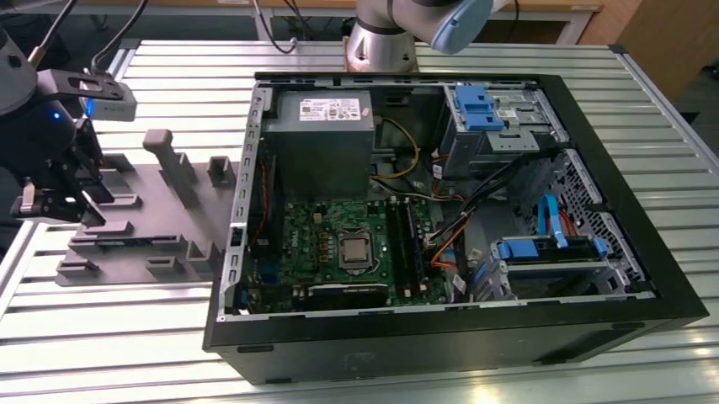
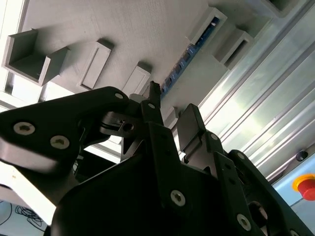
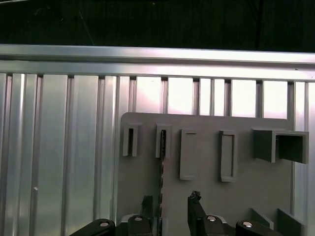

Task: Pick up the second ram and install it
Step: 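Pick up the second ram and move it above second insertion slot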

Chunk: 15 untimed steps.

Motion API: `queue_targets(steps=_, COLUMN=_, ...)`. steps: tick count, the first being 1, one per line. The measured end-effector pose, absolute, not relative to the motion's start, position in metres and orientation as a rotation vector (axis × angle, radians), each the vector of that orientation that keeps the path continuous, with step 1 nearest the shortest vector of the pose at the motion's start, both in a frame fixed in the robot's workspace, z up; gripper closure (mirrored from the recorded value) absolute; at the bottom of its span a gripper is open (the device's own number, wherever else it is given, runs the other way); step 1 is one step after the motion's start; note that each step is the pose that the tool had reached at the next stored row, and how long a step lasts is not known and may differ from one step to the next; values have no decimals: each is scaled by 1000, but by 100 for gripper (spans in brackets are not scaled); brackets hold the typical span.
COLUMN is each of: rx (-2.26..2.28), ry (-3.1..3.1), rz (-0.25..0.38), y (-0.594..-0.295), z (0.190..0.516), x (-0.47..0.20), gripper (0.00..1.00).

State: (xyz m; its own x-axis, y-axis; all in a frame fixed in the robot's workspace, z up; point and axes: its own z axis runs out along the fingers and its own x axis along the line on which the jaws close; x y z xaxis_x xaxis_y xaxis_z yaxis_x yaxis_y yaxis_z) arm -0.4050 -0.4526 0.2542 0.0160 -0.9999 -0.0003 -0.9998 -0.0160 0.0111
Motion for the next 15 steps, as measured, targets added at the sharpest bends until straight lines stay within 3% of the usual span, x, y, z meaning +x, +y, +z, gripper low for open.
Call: queue_targets(steps=15, rx=2235, ry=-2197, rz=-13, y=-456, z=242, x=-407, gripper=59)
